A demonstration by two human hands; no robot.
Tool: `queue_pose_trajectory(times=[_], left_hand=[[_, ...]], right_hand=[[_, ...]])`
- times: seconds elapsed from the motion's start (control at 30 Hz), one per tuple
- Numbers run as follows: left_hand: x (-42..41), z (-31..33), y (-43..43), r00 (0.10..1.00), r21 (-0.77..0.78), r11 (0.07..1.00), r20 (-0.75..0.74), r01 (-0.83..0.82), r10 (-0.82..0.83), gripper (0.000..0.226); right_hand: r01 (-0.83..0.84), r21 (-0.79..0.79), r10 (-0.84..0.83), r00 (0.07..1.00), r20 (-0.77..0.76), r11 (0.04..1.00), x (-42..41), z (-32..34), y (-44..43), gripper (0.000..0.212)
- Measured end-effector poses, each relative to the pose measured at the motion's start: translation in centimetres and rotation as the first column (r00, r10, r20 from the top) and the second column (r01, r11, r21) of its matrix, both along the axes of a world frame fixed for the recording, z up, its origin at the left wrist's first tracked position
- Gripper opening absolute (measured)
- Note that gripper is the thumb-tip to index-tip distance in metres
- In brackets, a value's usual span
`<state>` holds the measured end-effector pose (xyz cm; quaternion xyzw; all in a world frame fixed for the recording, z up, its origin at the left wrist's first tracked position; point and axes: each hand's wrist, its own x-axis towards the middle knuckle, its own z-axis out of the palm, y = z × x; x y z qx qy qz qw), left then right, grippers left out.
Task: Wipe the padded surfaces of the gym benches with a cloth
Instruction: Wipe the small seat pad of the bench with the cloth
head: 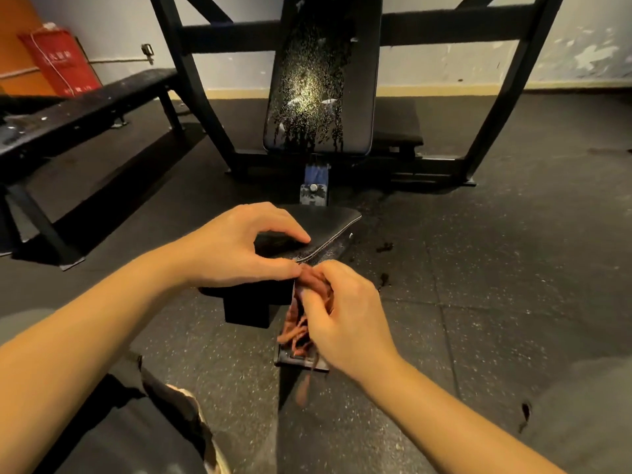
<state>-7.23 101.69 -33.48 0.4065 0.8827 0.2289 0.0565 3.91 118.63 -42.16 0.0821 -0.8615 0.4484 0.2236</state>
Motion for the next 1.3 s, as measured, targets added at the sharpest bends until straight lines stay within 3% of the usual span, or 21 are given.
queue_pose_trajectory(times=[0.1,0.27,0.33,0.43,0.5,0.53,0.67,0.8,0.93,1.07,1.2,1.3], left_hand=[[0.4,0.2,-0.4,0.998,-0.002,1.000,-0.067,0.001,-0.001,0.048],[1.2,-0.3,-0.5,0.994,-0.014,1.000,-0.111,-0.025,0.023,0.055],[1.6,-0.5,-0.6,0.991,-0.027,0.999,-0.128,-0.040,0.037,0.058],[2.0,-0.6,-0.7,0.988,-0.032,0.998,-0.144,-0.058,0.053,0.060],[2.2,-0.7,-0.7,0.986,-0.038,0.997,-0.152,-0.070,0.064,0.060],[2.2,-0.7,-0.8,0.986,-0.043,0.997,-0.157,-0.071,0.064,0.060],[2.0,-0.5,-0.5,0.983,-0.081,0.995,-0.182,-0.050,0.035,0.061],[1.8,-0.1,-0.2,0.982,-0.107,0.993,-0.187,-0.048,0.027,0.057],[1.2,-0.2,0.0,0.983,-0.110,0.994,-0.184,-0.028,0.007,0.055],[0.1,-0.1,0.8,0.987,-0.113,0.994,-0.163,-0.009,-0.009,0.053],[-1.5,0.1,1.5,0.998,-0.118,0.993,-0.056,0.017,-0.024,0.051],[-3.1,0.3,1.9,0.999,-0.141,0.990,0.035,0.026,-0.021,0.057]], right_hand=[[0.012,-0.016,-0.013,0.994,-0.105,1.000,-0.9,-1.0,0.1,0.010],[0.034,-0.130,-0.037,0.999,-0.023,0.991,-0.4,-1.3,-0.4,0.005],[0.068,-0.201,-0.059,0.997,0.049,0.977,-0.5,-1.0,-0.7,0.009],[0.225,-0.359,-0.105,0.940,0.324,0.906,-2.1,-1.3,0.3,0.013],[0.278,-0.280,-0.132,0.886,0.445,0.919,-2.6,-1.3,1.1,0.019],[0.263,-0.230,-0.147,0.893,0.425,0.937,-2.1,-1.2,0.9,0.021],[0.097,-0.223,-0.067,0.988,0.136,0.970,0.1,-0.8,-1.0,0.016],[0.235,-0.150,-0.181,0.935,0.303,0.960,-2.8,-1.2,1.3,0.022],[0.155,-0.148,-0.131,0.978,0.165,0.977,-2.5,-0.9,1.2,0.014],[0.246,-0.006,-0.223,0.888,0.401,0.969,-6.2,-0.5,3.9,0.014],[0.208,-0.034,-0.187,0.932,0.311,0.978,-4.6,0.2,2.8,0.030],[0.165,0.050,-0.172,0.923,0.344,0.985,-5.5,0.2,3.6,0.021]])
